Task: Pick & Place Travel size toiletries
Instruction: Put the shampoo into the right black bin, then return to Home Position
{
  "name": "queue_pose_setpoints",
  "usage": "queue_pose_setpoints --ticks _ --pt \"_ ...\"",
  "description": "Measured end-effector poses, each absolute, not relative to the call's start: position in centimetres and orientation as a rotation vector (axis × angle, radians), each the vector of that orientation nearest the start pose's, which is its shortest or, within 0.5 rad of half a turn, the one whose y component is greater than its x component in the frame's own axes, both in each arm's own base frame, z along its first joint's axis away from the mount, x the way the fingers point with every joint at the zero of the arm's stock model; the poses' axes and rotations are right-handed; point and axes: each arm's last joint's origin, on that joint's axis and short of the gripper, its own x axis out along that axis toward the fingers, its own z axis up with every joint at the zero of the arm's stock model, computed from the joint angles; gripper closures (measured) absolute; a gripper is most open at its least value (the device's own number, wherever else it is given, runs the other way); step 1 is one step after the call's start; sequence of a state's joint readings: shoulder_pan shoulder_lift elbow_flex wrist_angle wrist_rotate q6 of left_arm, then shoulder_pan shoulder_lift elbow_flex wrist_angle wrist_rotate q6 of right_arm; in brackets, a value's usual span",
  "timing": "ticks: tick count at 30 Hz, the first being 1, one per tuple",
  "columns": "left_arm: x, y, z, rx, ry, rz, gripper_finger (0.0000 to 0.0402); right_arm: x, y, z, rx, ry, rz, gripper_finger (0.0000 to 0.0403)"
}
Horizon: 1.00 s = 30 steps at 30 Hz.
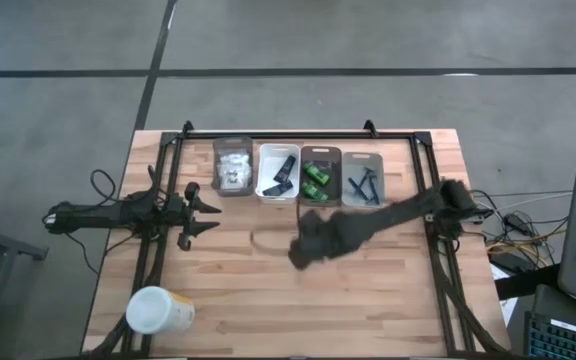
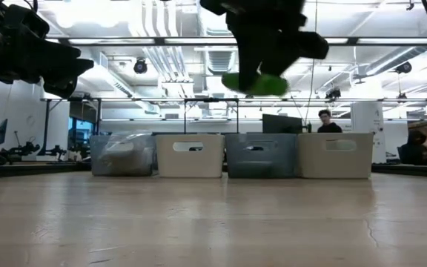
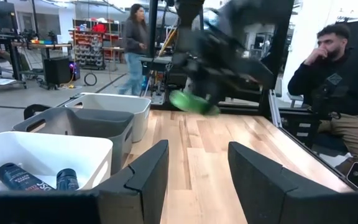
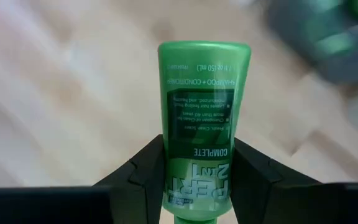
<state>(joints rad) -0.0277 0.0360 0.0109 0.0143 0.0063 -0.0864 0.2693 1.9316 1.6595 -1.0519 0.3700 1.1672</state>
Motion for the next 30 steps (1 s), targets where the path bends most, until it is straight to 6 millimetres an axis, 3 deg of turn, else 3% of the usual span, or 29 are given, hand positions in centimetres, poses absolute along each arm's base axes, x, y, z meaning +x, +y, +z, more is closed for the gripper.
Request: queue_pose_setpoints --ticks 8,13,17,23,30 --pt "9.9 -0.3 16.6 -0.086 0.013 -0.034 0.0229 35.3 -0.8 29.2 0.786 0.815 -0.993 0.0273" --pt "9.9 -0.3 16.6 -0.086 0.013 -0.033 0.0229 34.4 -6.6 29.1 0.824 0.814 -1.075 0.0273" --pt "9.9 -0.3 16.6 -0.086 0.013 -0.034 0.0229 34.6 -10.1 27.4 0.884 0.867 -1.084 0.0271" --pt "9.9 -0.3 16.6 -0.086 0.013 -0.034 0.0229 35.0 -12.7 24.1 0.913 0.969 -1.138 0.0241" --pt "9.9 -0.3 16.6 -0.086 0.013 -0.034 0.0229 35.6 -13.3 21.8 0.883 1.052 -1.134 0.0187"
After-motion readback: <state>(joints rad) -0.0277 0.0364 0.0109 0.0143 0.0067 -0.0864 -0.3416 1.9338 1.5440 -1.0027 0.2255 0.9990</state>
